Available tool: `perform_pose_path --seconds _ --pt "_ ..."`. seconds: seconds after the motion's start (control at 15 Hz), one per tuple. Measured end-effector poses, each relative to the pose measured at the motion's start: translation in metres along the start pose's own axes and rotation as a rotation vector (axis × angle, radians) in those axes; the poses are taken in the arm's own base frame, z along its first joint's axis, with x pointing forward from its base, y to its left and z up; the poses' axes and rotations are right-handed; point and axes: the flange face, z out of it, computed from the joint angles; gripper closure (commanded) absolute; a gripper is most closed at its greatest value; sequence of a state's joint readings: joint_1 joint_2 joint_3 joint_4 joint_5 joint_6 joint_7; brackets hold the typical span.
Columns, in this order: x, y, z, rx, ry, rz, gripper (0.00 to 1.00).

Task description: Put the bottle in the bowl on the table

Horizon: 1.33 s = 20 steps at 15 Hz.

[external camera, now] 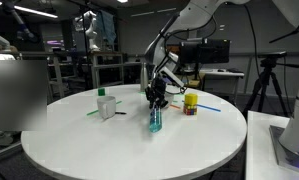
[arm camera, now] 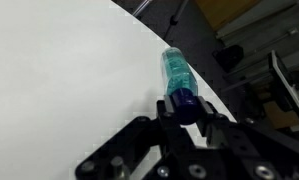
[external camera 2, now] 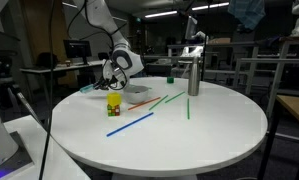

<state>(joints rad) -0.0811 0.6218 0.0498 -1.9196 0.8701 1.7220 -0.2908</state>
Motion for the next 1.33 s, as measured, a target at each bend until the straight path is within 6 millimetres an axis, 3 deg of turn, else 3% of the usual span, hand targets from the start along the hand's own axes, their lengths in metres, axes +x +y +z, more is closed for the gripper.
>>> perform_pose_path --seconds 0.4,0.47,0.93,1.33 --pt "0.0042 0.0022 0.0026 0.007 -0.02 0.003 0.93" --pt "0.0044 0.0025 0.0029 0.009 -0.025 0.004 0.55" --pt "0.0047 0.0014 0.0002 0.011 -0.027 0.002 0.02" --pt "0.0055 -0.0007 -0.0019 0.01 -0.023 -0.003 0.0"
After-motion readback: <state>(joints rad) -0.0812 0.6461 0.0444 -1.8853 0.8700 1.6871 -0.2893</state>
